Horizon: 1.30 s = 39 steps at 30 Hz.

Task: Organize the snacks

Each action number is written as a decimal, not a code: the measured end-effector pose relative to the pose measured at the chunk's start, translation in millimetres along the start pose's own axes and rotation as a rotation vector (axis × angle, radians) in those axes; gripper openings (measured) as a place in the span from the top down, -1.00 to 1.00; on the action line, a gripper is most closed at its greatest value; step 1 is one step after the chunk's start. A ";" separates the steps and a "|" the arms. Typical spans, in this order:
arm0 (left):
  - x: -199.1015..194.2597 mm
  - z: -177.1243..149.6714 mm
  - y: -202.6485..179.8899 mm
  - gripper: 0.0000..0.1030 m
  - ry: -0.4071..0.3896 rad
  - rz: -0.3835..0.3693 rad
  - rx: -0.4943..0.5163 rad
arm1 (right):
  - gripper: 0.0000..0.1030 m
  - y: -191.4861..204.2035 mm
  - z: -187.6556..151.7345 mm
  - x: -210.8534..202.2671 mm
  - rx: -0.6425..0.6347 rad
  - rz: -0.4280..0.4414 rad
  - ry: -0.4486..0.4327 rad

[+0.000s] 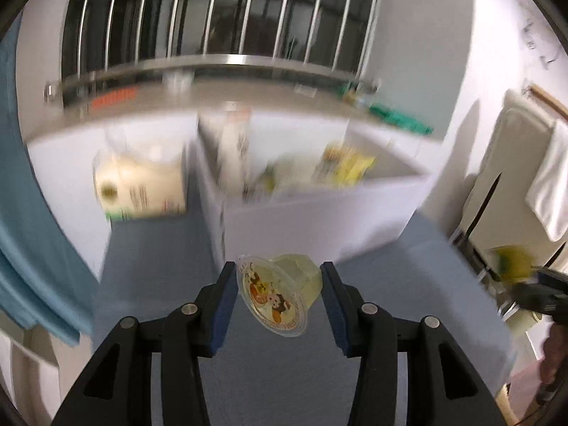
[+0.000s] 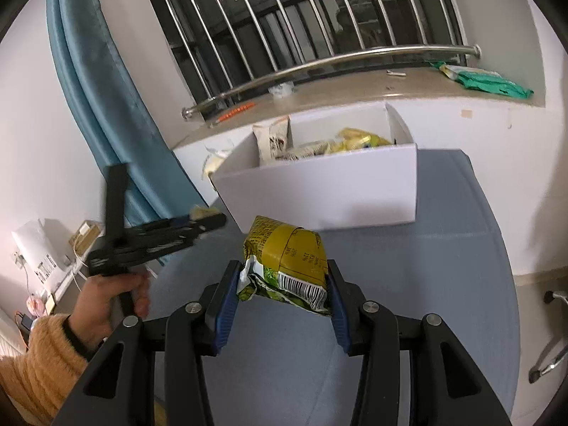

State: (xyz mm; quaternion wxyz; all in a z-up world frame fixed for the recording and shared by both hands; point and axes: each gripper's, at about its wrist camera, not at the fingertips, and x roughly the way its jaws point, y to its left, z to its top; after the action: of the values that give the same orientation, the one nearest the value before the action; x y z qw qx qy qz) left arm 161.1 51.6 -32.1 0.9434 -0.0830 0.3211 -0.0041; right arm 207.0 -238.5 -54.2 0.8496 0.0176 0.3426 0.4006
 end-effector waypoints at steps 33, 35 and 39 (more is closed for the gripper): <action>27.4 122.1 8.4 -1.00 -0.053 0.140 -0.069 | -1.00 -48.3 158.0 72.9 -0.063 -0.266 -0.036; 7.4 119.2 2.5 -1.00 -0.103 0.156 -0.046 | -1.00 -32.4 155.0 61.6 -0.121 -0.322 -0.072; -23.6 107.7 -14.5 -1.00 -0.144 0.201 -0.005 | -1.00 -5.3 143.6 31.8 -0.172 -0.357 -0.135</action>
State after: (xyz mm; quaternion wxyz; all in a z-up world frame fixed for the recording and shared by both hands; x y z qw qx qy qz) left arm 208.3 55.3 68.5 0.9594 -0.0527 0.2594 0.0972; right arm 310.3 -185.0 35.8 0.9266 -0.0891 0.2470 0.2693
